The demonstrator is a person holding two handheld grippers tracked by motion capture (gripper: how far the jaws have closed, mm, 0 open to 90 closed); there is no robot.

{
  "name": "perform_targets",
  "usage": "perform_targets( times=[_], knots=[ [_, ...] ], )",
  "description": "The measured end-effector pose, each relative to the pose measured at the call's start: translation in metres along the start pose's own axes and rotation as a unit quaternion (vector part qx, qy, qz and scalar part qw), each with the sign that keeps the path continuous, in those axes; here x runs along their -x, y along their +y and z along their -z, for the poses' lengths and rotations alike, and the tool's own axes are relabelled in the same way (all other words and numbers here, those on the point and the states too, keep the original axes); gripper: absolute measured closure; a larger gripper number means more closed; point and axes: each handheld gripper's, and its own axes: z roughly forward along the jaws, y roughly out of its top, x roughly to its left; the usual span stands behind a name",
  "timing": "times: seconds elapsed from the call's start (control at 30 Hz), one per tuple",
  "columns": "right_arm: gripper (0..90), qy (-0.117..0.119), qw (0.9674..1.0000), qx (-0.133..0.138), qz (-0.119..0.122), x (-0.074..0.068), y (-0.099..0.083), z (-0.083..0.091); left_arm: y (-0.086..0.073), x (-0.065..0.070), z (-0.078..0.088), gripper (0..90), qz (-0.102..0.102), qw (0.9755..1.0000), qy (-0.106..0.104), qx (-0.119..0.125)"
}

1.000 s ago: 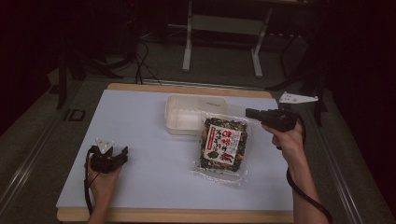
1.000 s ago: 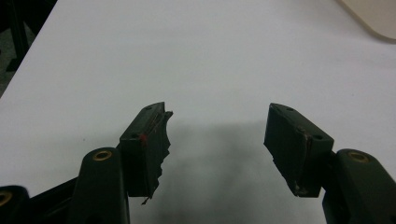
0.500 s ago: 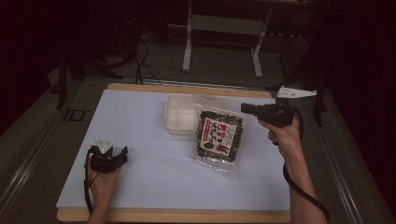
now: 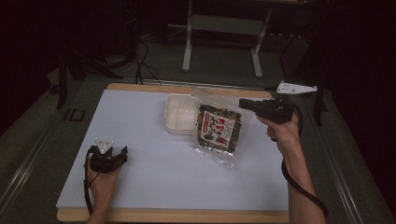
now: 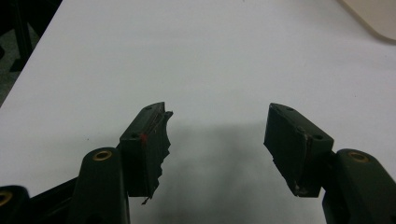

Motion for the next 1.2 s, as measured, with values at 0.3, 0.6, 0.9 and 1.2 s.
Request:
perform_targets(
  times=[0.3, 0.6, 0.9, 1.2],
  knots=[
    [90.0, -0.002, 0.9999, 0.014, 0.004, -0.002, 0.008, 0.003, 0.000, 0.000, 0.000, 39.4, -0.001, 1.0000, 0.000, -0.001],
    [90.0, -0.004, 0.9996, 0.028, 0.009, -0.004, 0.015, 0.004, 0.000, 0.000, -0.001, 39.4, -0.001, 1.0000, 0.001, -0.002],
    [90.0, -0.011, 0.9990, 0.038, 0.019, -0.007, 0.030, 0.006, 0.000, 0.000, 0.000, 39.4, 0.000, 1.0000, 0.001, -0.003],
    [90.0, -0.010, 0.9982, 0.052, 0.027, -0.008, 0.043, 0.006, 0.000, -0.001, 0.000, 39.3, 0.000, 1.0000, 0.002, -0.005]
  ],
)
